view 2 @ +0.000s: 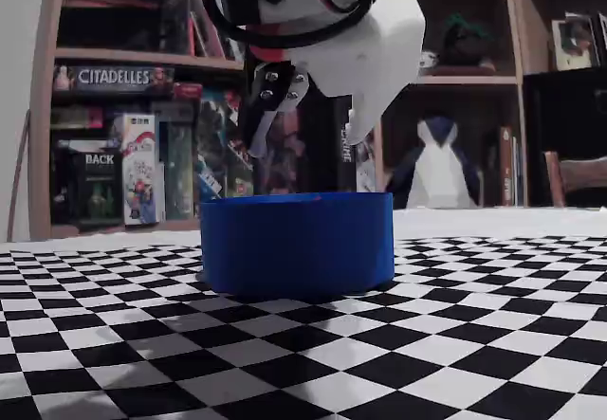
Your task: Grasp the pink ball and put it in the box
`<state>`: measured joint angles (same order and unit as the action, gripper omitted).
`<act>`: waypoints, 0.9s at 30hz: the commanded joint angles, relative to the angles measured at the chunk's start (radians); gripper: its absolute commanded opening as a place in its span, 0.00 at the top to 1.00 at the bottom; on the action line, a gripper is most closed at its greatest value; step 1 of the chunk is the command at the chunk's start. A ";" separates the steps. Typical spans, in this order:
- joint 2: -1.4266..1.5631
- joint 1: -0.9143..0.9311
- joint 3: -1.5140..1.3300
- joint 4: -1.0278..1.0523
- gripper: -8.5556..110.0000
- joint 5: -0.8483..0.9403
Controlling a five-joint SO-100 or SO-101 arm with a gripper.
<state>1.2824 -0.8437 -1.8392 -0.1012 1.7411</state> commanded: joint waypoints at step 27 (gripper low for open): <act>0.365 0.202 -0.084 -0.052 0.93 -0.357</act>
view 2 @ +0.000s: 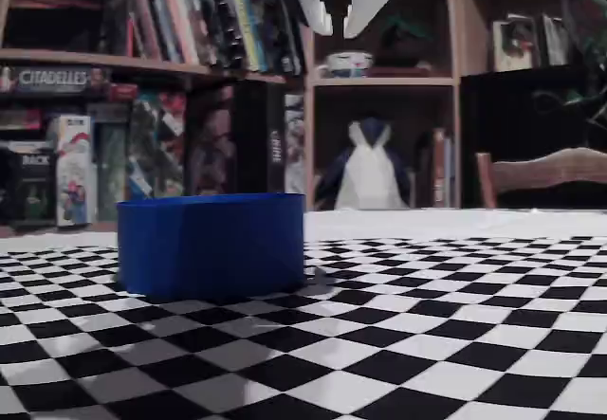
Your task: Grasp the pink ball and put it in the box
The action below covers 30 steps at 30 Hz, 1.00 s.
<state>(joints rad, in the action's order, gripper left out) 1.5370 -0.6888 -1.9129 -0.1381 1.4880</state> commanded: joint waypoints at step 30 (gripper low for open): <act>0.884 0.594 -0.785 0.278 0.93 -1.488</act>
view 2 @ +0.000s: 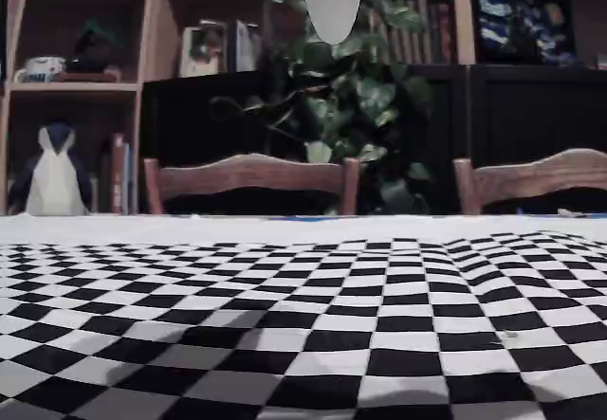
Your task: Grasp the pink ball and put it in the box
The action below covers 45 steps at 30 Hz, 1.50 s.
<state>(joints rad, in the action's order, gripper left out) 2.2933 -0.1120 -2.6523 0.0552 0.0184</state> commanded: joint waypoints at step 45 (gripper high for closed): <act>0.959 0.138 -0.460 0.744 0.92 -0.028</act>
